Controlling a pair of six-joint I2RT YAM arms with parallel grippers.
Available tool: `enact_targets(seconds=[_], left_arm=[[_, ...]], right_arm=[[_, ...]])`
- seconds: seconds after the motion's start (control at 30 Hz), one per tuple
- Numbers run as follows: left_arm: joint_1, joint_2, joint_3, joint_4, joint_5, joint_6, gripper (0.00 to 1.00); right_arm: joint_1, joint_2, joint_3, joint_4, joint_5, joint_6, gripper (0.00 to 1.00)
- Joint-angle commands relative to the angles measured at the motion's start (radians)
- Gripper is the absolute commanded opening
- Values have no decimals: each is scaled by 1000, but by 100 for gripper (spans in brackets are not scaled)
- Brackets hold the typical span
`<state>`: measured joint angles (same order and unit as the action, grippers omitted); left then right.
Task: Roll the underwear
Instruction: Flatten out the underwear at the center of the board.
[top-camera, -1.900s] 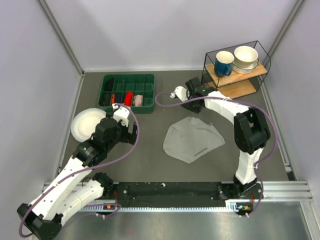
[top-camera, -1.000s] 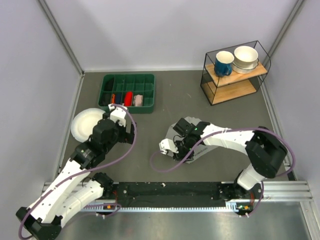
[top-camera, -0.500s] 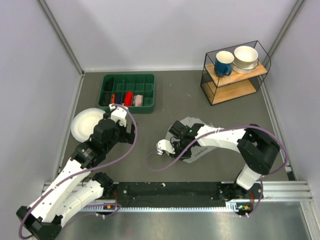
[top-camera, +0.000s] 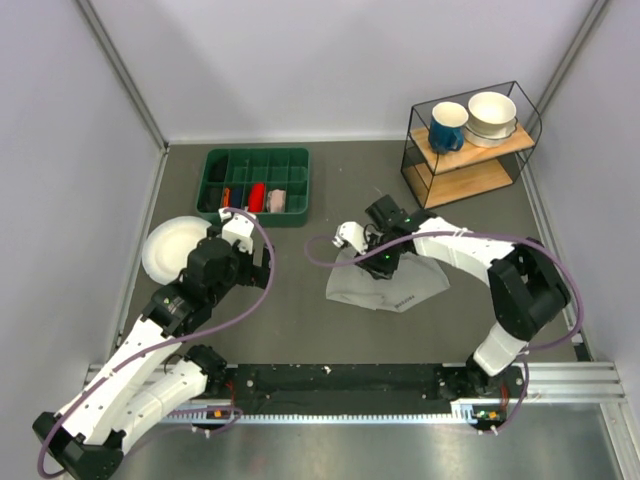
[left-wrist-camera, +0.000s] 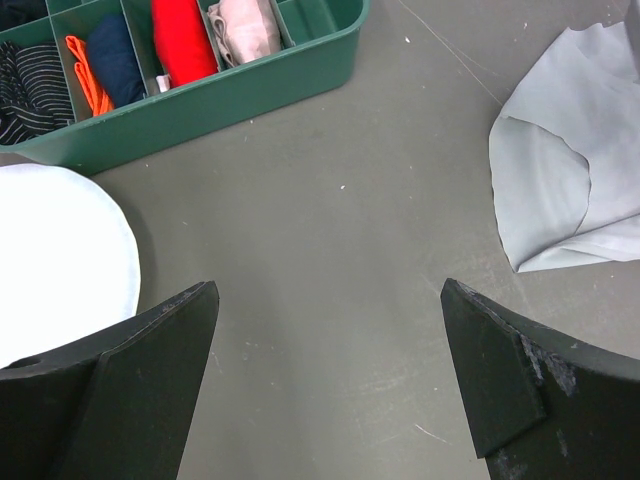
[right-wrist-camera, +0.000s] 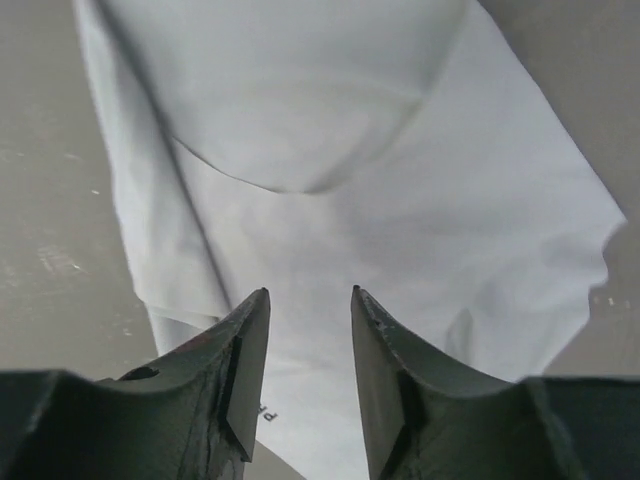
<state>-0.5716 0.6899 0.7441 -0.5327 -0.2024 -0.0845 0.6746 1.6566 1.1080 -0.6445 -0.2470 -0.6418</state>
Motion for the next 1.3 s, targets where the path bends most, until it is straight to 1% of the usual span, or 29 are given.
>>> enact_targets(seconds=[0.0, 0.03, 0.07, 0.13, 0.17, 0.2, 0.27, 0.33, 0.43, 0.63, 0.77, 0.93, 1.1, 1.17, 1.2, 1.23, 1.27], left_arm=[[3, -3, -3, 23, 3, -14, 99], [3, -4, -3, 23, 1, -14, 99], [3, -3, -3, 25, 3, -14, 99], [3, 0, -3, 25, 3, -14, 99], [3, 0, -2, 25, 1, -14, 99], [3, 0, -2, 27, 0, -14, 99], [3, -3, -2, 22, -11, -14, 99], [3, -13, -3, 20, -25, -14, 99], [3, -32, -3, 17, -48, -15, 99], [3, -41, -6, 20, -58, -14, 99], [3, -33, -5, 20, -54, -12, 99], [3, -36, -6, 20, -52, -12, 99], [3, -38, -6, 20, -51, -12, 99], [3, -36, -6, 20, -49, -12, 99], [1, -38, -6, 20, -49, -12, 99], [1, -38, -6, 20, -49, -12, 99], [1, -36, -6, 20, -49, -12, 99]], right_arm=[[-29, -64, 35, -29, -49, 24, 40], [-29, -84, 30, -49, -164, 8, 39], [-24, -99, 27, -75, -226, -14, 38], [5, -133, -6, -93, -323, -50, 37], [49, -138, -22, -93, -330, -61, 36], [83, -132, -34, -90, -325, -71, 36], [156, -104, -60, -51, -255, -59, 36], [175, -39, -47, -29, -178, -24, 36], [178, 20, -8, -15, -126, 17, 36], [184, 51, -7, 17, -51, 50, 38], [186, 65, -11, 20, -57, 53, 38], [186, 83, -7, 22, -28, 54, 33], [187, 74, -8, 26, 11, 50, 31], [186, 62, -11, 26, 15, 45, 28], [186, 54, -11, 26, 20, 45, 25], [186, 45, -11, 26, 31, 44, 13], [186, 43, -13, 26, 35, 41, 9]])
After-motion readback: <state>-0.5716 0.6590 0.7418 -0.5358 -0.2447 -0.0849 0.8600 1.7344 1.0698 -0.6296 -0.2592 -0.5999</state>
